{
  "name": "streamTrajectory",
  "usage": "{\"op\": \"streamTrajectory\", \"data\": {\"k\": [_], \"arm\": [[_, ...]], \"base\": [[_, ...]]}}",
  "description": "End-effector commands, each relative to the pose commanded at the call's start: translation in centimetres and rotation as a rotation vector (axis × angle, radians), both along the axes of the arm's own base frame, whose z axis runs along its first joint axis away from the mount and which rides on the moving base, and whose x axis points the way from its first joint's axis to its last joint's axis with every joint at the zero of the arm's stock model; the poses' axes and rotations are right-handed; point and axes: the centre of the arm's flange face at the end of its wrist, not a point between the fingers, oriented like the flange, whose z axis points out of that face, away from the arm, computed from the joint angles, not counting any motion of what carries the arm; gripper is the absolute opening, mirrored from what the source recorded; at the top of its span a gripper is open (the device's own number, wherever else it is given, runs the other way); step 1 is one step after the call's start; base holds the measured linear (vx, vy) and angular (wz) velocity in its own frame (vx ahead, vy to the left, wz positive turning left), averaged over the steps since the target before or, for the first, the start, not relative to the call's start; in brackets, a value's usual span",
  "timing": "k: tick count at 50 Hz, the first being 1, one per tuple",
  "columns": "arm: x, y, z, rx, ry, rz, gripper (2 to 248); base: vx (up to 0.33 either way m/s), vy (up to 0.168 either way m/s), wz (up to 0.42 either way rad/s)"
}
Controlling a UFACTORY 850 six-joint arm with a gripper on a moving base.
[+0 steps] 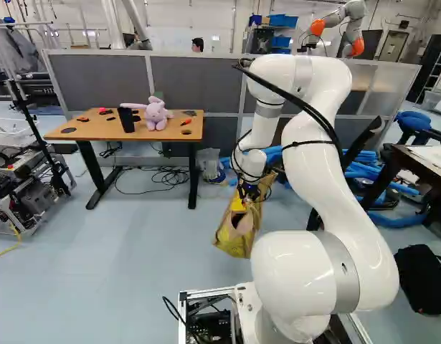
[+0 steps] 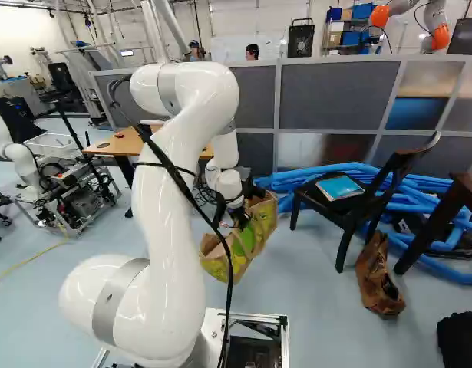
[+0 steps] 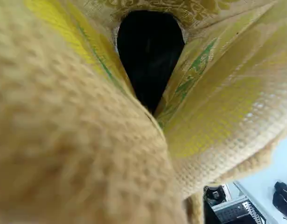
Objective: Pick up the bag on the ground and place it on the table
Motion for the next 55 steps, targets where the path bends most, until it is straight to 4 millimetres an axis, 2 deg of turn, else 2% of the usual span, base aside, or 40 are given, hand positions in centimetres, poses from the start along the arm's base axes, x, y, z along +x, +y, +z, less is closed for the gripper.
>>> {"op": "streamTrajectory", "data": {"k": [33, 55], "arm": [[-1.1, 0.2, 4.8, -0.009, -0.055, 0.013, 23], [-1.2, 0.3, 7.9, -0.023, -0.104, 0.062, 23]], "base": [[0.000, 0.000, 0.000], [0.000, 0.000, 0.000]]}}
